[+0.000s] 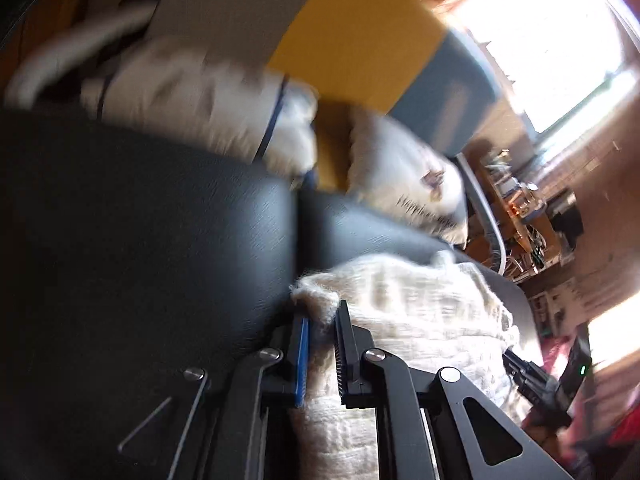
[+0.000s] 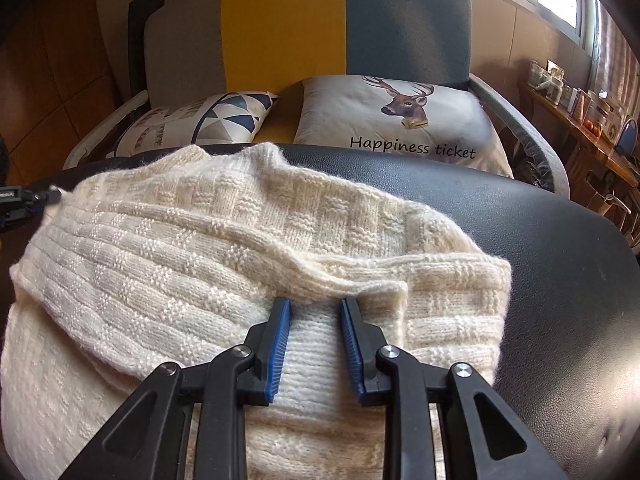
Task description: Fold clothes
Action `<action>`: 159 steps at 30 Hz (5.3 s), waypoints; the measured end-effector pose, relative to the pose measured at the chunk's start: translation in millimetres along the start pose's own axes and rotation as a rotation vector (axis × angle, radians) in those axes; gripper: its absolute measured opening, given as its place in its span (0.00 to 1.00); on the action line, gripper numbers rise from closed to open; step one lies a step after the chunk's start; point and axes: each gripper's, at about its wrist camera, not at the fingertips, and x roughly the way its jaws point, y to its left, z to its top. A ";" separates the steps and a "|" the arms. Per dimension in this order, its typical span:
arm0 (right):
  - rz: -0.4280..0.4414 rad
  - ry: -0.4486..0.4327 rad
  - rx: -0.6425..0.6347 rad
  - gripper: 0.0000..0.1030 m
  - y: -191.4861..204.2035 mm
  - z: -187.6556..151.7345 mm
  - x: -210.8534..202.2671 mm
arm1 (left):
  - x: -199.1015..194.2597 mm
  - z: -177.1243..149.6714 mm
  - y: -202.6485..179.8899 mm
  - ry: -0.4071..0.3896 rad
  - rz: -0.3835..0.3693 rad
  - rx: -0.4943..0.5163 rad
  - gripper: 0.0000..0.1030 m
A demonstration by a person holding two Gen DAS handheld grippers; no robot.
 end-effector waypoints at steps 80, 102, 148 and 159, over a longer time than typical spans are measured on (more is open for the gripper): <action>0.689 0.253 0.408 0.23 -53.4 -251.3 -154.9 | -172.0 -328.3 -43.9 0.134 -0.038 0.094 0.44; 0.628 0.244 0.467 0.06 -57.4 -263.6 -161.1 | -176.0 -320.8 -41.0 0.107 -0.076 -0.110 0.08; 0.842 0.006 0.738 0.06 -96.8 -87.4 -64.3 | -88.6 -92.0 -25.0 -0.119 -0.563 -0.336 0.10; 0.851 -0.003 0.919 0.24 -121.9 -72.7 -29.4 | -53.8 -75.3 -8.7 -0.088 -0.552 -0.479 0.13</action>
